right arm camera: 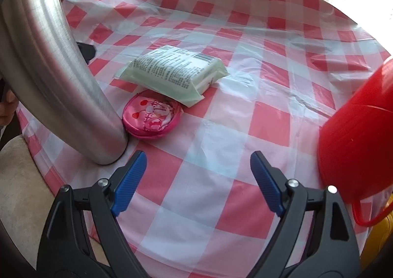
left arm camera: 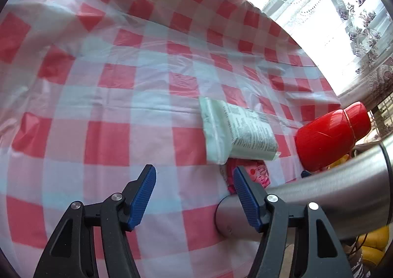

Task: Organize soft objects
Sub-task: 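Move right tool to pink coin purse while left tool moves to cotton-pad pack, then grasp pink coin purse with right tool while left tool grasps cotton-pad pack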

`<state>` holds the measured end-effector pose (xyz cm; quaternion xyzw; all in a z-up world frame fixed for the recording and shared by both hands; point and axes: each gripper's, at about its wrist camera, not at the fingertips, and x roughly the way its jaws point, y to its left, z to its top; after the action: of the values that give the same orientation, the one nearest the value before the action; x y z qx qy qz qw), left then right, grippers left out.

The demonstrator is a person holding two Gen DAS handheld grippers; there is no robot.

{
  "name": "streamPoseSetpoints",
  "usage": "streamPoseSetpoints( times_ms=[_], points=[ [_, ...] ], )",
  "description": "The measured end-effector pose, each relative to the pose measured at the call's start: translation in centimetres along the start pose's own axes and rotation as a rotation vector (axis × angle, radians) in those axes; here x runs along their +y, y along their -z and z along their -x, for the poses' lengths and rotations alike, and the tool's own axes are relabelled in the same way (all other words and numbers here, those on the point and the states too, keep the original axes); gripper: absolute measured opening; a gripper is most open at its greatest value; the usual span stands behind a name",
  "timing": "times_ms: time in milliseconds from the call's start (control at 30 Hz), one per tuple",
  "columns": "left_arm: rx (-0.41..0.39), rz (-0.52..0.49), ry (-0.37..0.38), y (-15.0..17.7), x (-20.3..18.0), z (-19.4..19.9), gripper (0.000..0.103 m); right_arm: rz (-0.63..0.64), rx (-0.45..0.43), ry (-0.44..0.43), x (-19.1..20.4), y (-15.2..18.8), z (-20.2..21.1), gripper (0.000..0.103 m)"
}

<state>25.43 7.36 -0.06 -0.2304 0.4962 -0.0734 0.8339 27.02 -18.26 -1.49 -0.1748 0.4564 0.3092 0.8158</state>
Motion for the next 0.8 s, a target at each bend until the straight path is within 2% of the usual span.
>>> streamPoseSetpoints(
  times_ms=[133, 400, 467, 533, 567, 633, 700, 767, 800],
  points=[
    [0.055, 0.029, 0.091, -2.3, -0.4, -2.6, 0.067, 0.0, 0.0, -0.083, -0.3, -0.9, -0.9, 0.088],
    [0.104, 0.05, 0.171, -5.2, -0.8, -5.6, 0.067, -0.12, 0.015, -0.266, -1.6, -2.7, -3.5, 0.088],
    [0.122, 0.047, 0.194, -5.7, -1.2, -6.4, 0.067, -0.148, 0.021, -0.29, -1.9, -2.9, -4.1, 0.086],
    [0.145, 0.033, 0.202, -6.0, -1.6, -7.4, 0.067, -0.161, 0.031, -0.321, -2.0, -3.0, -4.7, 0.076],
    [0.154, 0.028, 0.203, -6.1, -1.8, -7.8, 0.067, -0.164, 0.039, -0.333, -1.9, -3.0, -5.0, 0.068],
    [0.172, 0.022, 0.219, -6.3, -2.1, -8.6, 0.067, -0.152, 0.033, -0.328, -1.6, -3.1, -5.2, 0.061],
    [0.192, 0.007, 0.234, -6.4, -2.4, -9.4, 0.067, -0.142, 0.036, -0.344, -1.5, -3.3, -5.3, 0.048],
    [0.21, -0.004, 0.236, -6.4, -2.6, -10.1, 0.066, -0.137, 0.041, -0.361, -1.2, -3.4, -5.6, 0.041],
    [0.22, -0.006, 0.239, -6.4, -2.8, -10.4, 0.061, -0.127, 0.034, -0.349, -1.0, -3.4, -5.5, 0.038]
  ],
)
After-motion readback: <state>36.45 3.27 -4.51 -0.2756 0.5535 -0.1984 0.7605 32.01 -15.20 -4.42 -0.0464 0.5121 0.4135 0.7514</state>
